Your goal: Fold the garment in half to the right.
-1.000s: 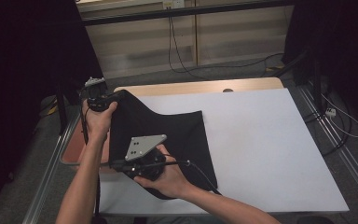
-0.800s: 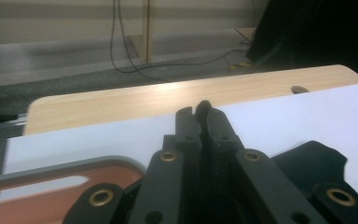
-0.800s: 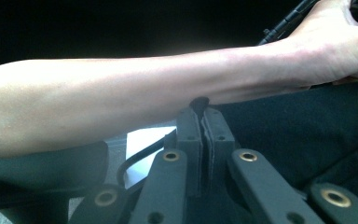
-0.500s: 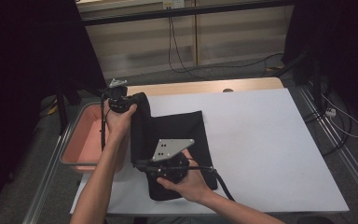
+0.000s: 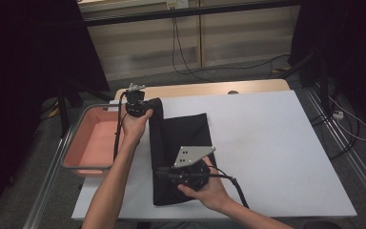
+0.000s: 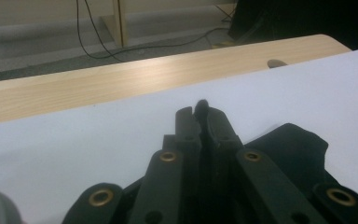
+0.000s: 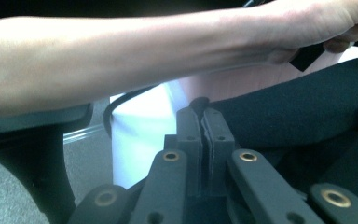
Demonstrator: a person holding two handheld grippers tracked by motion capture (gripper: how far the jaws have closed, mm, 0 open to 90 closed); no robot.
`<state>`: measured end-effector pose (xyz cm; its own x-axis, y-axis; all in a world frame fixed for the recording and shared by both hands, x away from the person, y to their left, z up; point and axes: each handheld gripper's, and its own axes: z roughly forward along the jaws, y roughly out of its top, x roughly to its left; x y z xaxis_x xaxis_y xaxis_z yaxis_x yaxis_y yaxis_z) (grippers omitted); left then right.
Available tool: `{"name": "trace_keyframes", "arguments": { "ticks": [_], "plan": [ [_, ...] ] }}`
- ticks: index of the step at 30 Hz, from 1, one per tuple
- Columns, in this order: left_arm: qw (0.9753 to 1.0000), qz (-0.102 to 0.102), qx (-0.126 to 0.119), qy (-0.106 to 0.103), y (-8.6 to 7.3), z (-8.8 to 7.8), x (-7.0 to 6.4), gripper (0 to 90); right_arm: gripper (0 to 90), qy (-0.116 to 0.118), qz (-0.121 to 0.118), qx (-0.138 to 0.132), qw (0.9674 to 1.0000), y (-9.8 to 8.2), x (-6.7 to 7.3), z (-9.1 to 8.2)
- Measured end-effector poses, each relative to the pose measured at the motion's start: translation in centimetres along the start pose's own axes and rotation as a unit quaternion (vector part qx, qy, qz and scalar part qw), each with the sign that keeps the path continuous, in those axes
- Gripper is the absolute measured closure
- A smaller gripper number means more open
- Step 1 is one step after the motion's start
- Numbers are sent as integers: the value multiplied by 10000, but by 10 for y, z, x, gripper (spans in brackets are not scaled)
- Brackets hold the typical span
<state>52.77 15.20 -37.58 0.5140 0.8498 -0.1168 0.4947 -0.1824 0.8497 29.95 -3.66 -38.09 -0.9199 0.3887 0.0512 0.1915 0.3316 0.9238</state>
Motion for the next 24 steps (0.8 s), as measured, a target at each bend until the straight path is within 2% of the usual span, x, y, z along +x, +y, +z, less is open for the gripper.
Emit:
{"name": "trace_keyframes", "arguments": {
  "ticks": [9,13,15,24],
  "plan": [
    [9999,-6,26,-131,-2,14,-13,853,873,-96,151,88,9998,-14,-5,-15],
    [9998,19,54,-164,-2,23,-20,853,873,-187,236,184,9994,-26,-8,-21],
    [9996,123,113,-220,-3,28,-26,852,873,-207,263,210,9992,-29,-9,-24],
    [9992,129,139,-356,-2,41,-45,852,873,-262,427,233,9985,-40,-13,-40]
  ]
}}
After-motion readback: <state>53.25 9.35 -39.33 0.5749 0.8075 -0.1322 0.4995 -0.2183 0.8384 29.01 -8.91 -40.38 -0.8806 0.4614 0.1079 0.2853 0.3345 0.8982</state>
